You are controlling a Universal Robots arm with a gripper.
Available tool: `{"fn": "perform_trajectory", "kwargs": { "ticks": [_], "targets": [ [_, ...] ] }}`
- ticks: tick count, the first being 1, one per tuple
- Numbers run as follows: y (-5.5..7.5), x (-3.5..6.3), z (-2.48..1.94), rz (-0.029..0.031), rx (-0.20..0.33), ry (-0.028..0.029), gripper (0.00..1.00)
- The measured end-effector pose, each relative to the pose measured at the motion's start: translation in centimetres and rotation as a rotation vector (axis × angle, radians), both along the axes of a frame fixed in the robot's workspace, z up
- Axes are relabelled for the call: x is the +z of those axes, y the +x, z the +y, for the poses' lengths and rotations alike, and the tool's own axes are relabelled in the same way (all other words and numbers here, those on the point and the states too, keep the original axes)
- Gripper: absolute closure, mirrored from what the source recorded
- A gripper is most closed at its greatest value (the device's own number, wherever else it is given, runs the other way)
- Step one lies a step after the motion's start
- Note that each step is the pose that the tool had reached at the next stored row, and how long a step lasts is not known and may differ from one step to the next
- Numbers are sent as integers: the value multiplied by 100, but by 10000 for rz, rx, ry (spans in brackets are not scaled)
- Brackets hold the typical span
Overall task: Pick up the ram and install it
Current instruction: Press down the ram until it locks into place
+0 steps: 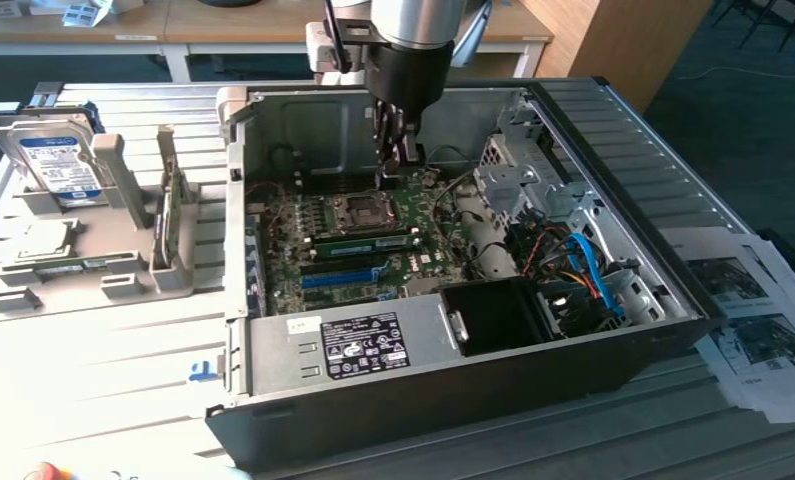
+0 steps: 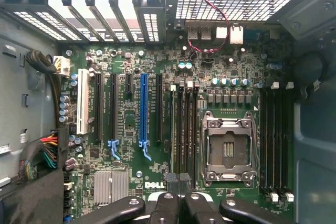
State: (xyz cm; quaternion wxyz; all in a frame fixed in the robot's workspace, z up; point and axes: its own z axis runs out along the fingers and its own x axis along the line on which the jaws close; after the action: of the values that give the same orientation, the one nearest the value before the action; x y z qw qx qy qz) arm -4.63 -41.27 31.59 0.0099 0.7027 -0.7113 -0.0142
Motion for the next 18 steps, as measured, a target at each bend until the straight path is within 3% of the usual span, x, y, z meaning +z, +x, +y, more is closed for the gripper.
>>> {"fn": "perform_trajectory", "kwargs": {
  "ticks": [10,18],
  "targets": [
    [0,0,0,0,-69,3,90],
    [0,-2,0,0,-1045,4,90]
  ]
}}
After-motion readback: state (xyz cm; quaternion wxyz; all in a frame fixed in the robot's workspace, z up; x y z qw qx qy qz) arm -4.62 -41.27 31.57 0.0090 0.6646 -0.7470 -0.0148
